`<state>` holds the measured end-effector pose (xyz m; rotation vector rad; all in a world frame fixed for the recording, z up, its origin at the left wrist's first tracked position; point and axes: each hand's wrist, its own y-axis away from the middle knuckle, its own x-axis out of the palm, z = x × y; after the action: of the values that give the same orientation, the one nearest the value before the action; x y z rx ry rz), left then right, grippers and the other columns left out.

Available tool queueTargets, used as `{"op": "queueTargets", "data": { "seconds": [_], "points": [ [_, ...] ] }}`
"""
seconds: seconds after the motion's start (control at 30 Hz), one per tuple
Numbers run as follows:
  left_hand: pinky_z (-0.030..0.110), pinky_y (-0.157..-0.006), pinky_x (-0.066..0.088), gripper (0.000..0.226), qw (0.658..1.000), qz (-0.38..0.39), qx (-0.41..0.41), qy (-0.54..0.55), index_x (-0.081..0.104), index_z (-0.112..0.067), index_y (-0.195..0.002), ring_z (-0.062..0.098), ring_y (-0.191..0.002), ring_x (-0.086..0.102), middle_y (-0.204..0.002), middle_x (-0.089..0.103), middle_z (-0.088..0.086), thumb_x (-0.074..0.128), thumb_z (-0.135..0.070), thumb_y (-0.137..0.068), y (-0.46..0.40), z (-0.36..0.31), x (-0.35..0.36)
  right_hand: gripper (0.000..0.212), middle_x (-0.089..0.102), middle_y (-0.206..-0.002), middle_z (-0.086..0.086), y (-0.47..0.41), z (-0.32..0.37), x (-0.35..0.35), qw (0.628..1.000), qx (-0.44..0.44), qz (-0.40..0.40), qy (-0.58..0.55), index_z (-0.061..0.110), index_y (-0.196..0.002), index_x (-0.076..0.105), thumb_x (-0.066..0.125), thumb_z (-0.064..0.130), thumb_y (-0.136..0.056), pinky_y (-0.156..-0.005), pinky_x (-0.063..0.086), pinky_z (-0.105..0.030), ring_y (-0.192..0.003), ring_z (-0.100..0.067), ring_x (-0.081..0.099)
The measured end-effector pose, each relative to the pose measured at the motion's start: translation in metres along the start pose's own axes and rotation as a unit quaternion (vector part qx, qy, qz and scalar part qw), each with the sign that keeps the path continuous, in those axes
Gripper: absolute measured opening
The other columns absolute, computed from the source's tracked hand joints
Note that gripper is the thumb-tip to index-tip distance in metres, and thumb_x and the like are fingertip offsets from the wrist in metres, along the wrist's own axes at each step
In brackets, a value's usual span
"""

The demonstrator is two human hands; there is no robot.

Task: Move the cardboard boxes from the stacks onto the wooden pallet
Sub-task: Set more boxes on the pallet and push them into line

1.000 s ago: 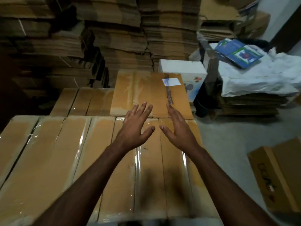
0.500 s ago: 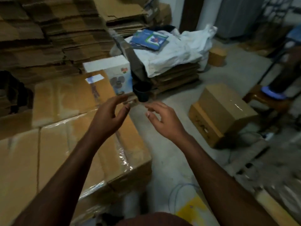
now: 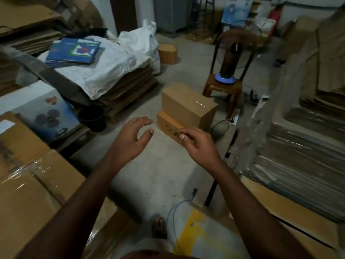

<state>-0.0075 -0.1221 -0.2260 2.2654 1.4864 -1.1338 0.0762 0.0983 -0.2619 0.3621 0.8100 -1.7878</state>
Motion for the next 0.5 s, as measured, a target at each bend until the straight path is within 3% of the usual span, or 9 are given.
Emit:
{"op": "queueTargets", "data": {
  "seconds": [0.2,0.37,0.5],
  "points": [
    [0.025,-0.097,0.039,0.033,0.998,0.033,0.023,0.044,0.064,-0.014,-0.131,0.007,-0.121,0.051,-0.134,0.058,-0.001,0.059,-0.023,-0.099,-0.088,0.008,0.047,0.025,0.068,-0.110,0.002,-0.061,-0.054,-0.020,0.998,0.039,0.005,0.057,0.015,-0.118,0.071,0.057,0.021,-0.098,-0.081,0.053,-0.030,-0.097,-0.009,0.061],
    [0.023,-0.095,0.038,0.035,0.994,0.083,0.006,0.068,0.061,-0.015,-0.134,0.014,-0.124,0.054,-0.136,0.058,0.002,0.057,-0.022,-0.100,-0.156,0.025,0.072,0.025,0.068,-0.113,0.000,-0.118,-0.092,-0.028,0.994,0.074,0.000,0.078,0.014,-0.118,0.070,0.057,0.020,-0.098,-0.083,0.049,-0.021,-0.099,-0.006,0.058],
    [0.022,-0.094,0.039,0.038,0.989,0.122,-0.022,0.082,0.060,-0.017,-0.137,0.015,-0.125,0.054,-0.141,0.056,0.002,0.055,-0.026,-0.101,-0.205,0.034,0.096,0.026,0.067,-0.116,-0.002,-0.154,-0.119,-0.033,0.990,0.118,-0.027,0.073,0.012,-0.120,0.069,0.057,0.018,-0.098,-0.087,0.052,-0.033,-0.103,-0.013,0.059]
  ]
}}
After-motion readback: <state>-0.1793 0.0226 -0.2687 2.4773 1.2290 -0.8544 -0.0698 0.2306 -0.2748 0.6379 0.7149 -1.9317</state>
